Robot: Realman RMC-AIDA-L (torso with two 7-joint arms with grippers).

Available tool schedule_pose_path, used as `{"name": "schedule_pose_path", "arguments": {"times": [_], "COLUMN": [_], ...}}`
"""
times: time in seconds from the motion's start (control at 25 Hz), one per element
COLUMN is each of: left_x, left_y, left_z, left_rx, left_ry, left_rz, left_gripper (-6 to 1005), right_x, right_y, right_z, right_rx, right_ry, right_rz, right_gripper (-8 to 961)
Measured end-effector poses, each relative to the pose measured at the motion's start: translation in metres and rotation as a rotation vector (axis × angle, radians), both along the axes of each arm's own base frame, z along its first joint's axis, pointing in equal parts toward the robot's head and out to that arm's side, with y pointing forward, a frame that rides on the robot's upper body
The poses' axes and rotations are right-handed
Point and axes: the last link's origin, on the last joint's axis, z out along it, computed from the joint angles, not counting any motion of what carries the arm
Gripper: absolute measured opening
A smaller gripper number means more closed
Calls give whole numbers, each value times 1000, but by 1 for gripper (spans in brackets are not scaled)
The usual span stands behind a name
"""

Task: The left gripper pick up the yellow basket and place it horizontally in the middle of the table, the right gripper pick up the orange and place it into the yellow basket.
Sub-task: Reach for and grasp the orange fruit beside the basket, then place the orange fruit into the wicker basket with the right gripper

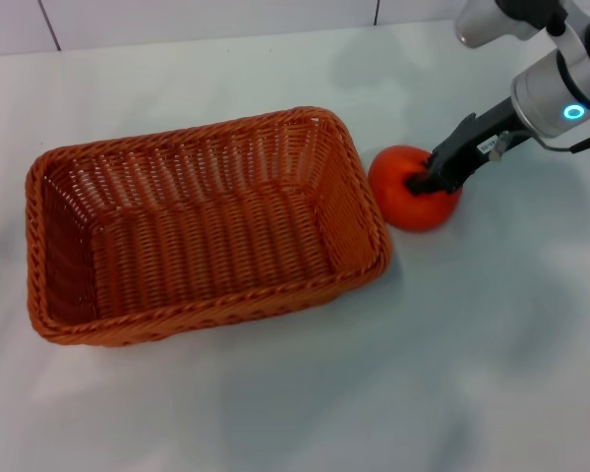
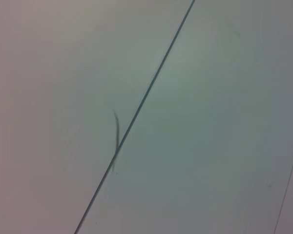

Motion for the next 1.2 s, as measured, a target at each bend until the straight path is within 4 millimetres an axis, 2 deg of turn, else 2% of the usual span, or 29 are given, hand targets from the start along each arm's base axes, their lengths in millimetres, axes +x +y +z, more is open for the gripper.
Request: {"name": "schedule_pose_path", "arguments": {"times": [0.16,0.36,0.48,0.64,0.72,0.76,0.8,0.84,0.96,1.2], "left_x": [0,-2,-2,0,1,2,2,2,3,2], "left_y": [0,-2,-3,-1,0,1,1,1,1,0], "left_z": [1,2,4,2,1,0,0,-1,-2,-4], "left_rx": [-1,9,17,15,12,11,10,9,5,1], "left_ry": [-6,-10,-13,-20,-25,-26,-27,-30,-37,-46], "left_rz": [0,5,3,-2,-4,-4,-5,-5,-6,-3], "left_gripper": [658,659,659,659,659,659,659,659,659,659], "right_x": [3,5,-15,-53,-74,-91,-99,-99,-112,-105], "right_y": [6,24,28,19,11,2,-2,-2,-14,-18], "right_z": [14,52,61,44,29,13,4,4,-23,-34], "right_rx": [71,319,380,322,250,172,129,129,9,-10], "right_ry": [61,298,504,724,801,830,828,828,789,767], "right_rz": [-32,-101,-58,61,122,172,194,194,227,202], "right_gripper": [168,123,97,66,66,66,65,65,81,130]}}
